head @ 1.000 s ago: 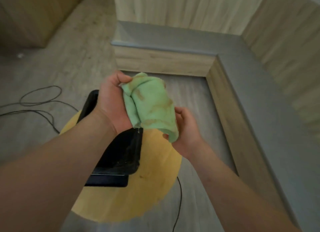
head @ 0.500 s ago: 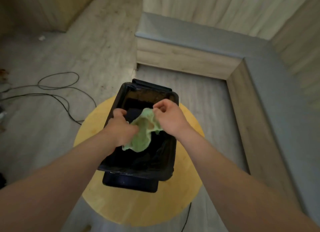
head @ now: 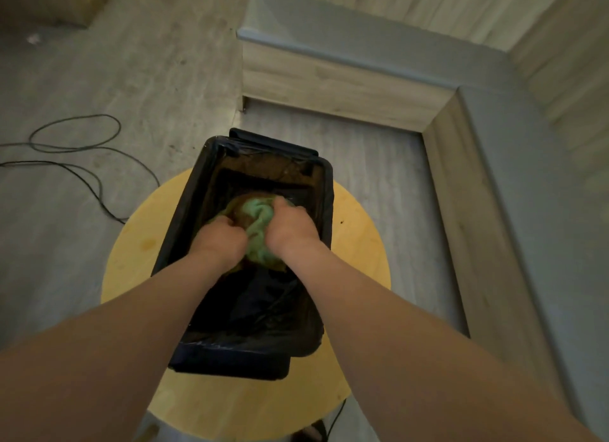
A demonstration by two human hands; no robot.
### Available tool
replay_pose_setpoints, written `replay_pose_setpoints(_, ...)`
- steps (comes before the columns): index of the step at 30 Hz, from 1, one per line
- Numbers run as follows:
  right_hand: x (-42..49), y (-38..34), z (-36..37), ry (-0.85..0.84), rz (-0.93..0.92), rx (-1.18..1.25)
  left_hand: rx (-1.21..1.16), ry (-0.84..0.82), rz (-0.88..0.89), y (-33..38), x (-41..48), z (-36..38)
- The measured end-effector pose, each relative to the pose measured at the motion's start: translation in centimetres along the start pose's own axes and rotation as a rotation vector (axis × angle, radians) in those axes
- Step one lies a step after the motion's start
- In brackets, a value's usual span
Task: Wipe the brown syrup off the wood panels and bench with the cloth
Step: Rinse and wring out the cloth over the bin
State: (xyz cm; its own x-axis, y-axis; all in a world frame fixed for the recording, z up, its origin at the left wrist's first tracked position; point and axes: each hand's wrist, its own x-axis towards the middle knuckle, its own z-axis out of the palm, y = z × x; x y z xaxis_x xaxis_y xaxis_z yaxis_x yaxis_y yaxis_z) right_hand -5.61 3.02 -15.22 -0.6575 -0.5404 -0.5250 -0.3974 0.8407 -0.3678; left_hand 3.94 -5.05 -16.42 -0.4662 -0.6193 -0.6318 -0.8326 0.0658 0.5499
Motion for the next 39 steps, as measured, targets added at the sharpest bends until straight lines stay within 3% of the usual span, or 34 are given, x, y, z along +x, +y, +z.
replay_pose_setpoints(6,0.8,0.6,0.9,0.007,0.020,0.005,-0.147,0.046,-0.154,-0.5,2.5,2.0)
replay_pose_setpoints(11,2.0,0.4,1.2,-0.035,0.134,0.345,-0.529,0.019,-0.366,-2.0,2.6,2.5)
replay_pose_setpoints(15,2.8,0.4,2.3,-0.136,0.218,0.306,-0.791,-0.080,-0.433,-2.0,2.1,2.5)
replay_pose_setpoints(18,2.1,0.1,2.6,-0.187,0.064,0.387,-0.898,-0.176,-0.421,-0.8,1.3,2.1)
replay_pose_setpoints(23,-1.4,-1.7,1.8,-0.032,-0.132,0.617,-1.161,-0.192,-0.292,0.4,0.2,2.5)
replay_pose_setpoints(26,-1.5,-2.4,1.7,0.092,-0.233,0.524,-1.123,-0.241,-0.203,0.8,0.0,2.0)
replay_pose_setpoints(29,-0.4,-2.3,2.4,0.209,-0.254,0.384,-1.052,-0.182,-0.206,0.4,0.5,1.9)
replay_pose_setpoints(32,1.2,-1.6,2.8,0.219,-0.188,0.250,-1.003,-0.257,-0.204,-0.6,0.5,1.8)
replay_pose_setpoints(35,2.7,-0.5,3.0,0.245,-0.052,0.089,-0.909,-0.227,-0.233,-1.6,0.2,1.6)
replay_pose_setpoints(39,2.1,-1.0,3.7,0.350,0.083,0.299,-0.951,-0.190,-0.328,-1.2,-0.6,1.5)
